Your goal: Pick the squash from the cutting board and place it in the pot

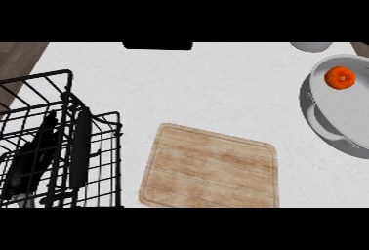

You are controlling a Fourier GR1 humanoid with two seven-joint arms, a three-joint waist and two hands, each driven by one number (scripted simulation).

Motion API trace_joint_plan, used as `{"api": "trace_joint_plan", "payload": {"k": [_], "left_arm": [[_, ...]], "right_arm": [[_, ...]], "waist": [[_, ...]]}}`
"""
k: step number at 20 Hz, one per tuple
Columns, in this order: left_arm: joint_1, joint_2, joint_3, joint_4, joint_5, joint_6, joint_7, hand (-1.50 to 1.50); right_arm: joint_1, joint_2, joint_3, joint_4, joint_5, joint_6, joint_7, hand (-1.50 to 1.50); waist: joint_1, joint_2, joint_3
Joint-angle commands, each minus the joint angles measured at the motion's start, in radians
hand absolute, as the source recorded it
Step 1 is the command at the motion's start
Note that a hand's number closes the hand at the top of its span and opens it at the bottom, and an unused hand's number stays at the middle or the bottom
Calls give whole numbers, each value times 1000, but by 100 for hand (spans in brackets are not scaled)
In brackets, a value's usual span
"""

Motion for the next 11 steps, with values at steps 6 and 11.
{"api": "trace_joint_plan", "payload": {"k": [6, 11], "left_arm": [[-70, 7, 33, 29, 6, -1, 36, 0], [28, -4, 34, -46, -2, -9, 23, 0]], "right_arm": [[118, 1, -101, -85, -172, 203, -115, -150], [254, 35, -86, -278, -219, 205, -45, -150]], "waist": [[-44, -14, -6], [-55, -23, -7]]}}
